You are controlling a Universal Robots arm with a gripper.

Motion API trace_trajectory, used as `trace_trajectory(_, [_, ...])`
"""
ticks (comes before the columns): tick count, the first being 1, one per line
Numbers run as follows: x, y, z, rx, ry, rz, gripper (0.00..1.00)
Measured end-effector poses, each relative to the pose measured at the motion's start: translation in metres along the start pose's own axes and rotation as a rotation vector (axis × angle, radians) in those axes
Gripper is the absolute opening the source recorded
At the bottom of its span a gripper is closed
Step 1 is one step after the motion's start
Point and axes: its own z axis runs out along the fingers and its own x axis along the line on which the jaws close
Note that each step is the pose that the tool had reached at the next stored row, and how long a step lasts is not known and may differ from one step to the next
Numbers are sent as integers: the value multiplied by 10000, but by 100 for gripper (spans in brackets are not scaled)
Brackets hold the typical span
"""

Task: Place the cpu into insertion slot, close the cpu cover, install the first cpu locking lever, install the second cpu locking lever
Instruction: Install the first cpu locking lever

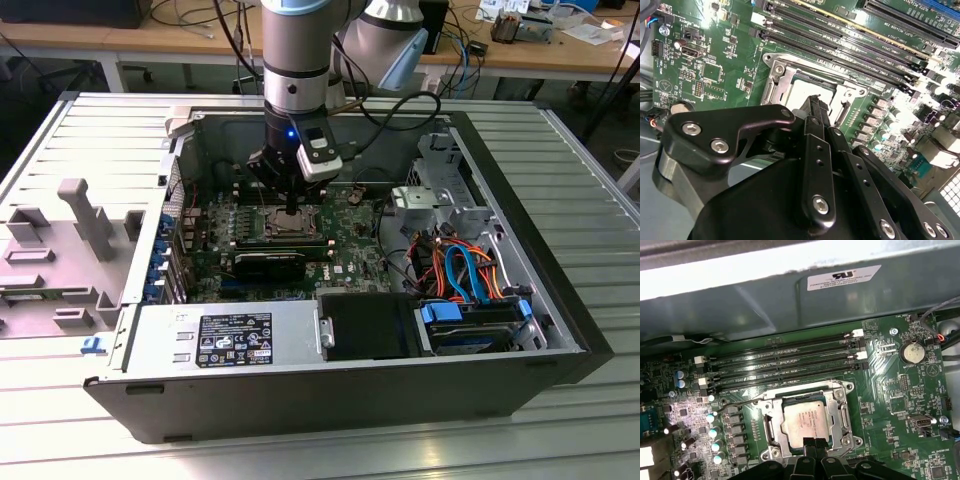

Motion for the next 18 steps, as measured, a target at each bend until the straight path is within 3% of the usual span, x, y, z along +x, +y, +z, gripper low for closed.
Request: trace_trajectory(18, [0, 0, 0, 0, -26, -580, 11])
